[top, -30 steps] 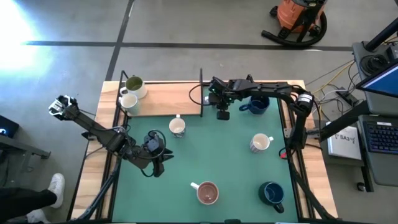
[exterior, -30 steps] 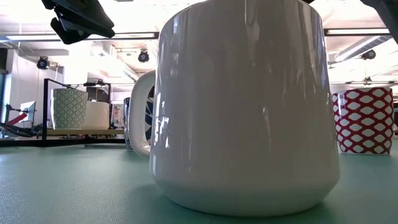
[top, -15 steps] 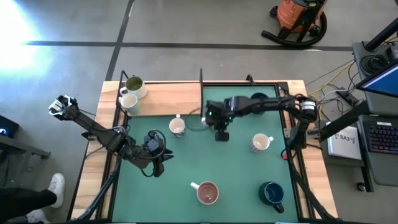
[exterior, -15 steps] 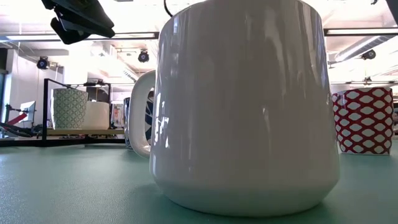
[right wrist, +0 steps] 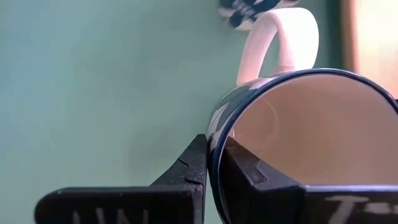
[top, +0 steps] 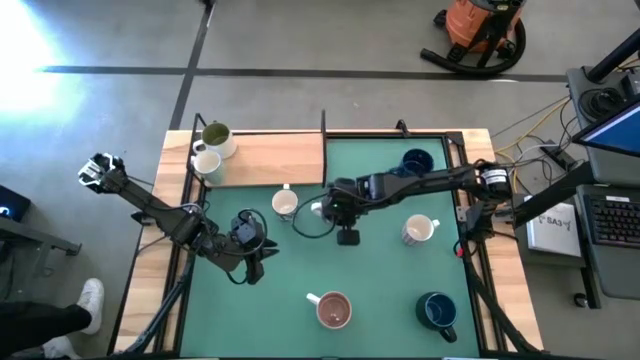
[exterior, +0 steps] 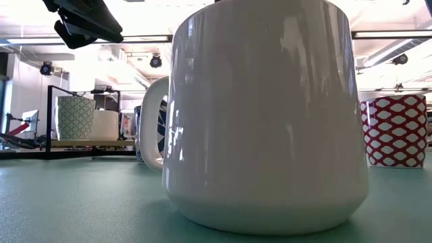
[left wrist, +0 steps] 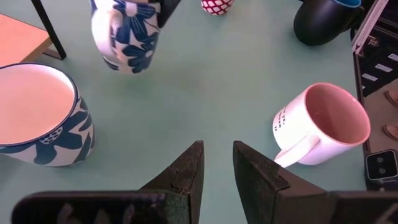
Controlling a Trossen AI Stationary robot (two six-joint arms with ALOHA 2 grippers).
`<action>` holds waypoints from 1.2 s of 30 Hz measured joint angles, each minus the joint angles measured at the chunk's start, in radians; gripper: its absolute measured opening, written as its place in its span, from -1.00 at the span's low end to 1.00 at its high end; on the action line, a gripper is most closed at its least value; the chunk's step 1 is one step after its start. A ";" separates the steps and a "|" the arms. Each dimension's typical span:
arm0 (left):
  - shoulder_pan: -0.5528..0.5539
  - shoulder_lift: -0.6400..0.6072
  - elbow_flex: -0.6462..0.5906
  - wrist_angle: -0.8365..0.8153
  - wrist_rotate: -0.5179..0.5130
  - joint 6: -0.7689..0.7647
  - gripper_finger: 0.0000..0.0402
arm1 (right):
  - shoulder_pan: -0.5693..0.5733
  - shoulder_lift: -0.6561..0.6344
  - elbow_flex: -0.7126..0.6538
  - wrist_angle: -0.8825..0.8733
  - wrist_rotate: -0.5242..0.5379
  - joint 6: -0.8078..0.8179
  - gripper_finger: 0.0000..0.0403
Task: Place coffee mugs
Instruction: Move the top blue patterned mug to the center of the table
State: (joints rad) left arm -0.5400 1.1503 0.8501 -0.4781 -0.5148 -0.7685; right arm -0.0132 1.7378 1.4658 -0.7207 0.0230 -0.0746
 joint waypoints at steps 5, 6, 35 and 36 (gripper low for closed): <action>0.000 0.000 0.000 -0.010 0.000 0.000 -0.66 | -0.005 0.000 -0.003 0.026 0.005 0.023 -0.89; 0.000 0.000 0.000 -0.011 0.001 0.000 -0.66 | -0.005 0.000 -0.005 0.029 0.005 0.023 -0.89; 0.004 0.034 0.000 -0.010 0.106 0.000 -0.66 | -0.005 0.000 -0.110 0.190 0.003 0.074 -0.86; 0.004 0.034 0.000 -0.010 0.106 0.000 -0.66 | -0.005 0.000 -0.113 0.190 0.003 0.075 -0.84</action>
State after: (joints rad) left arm -0.5358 1.1847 0.8501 -0.4881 -0.4088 -0.7686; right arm -0.0181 1.7378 1.3530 -0.5308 0.0260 0.0001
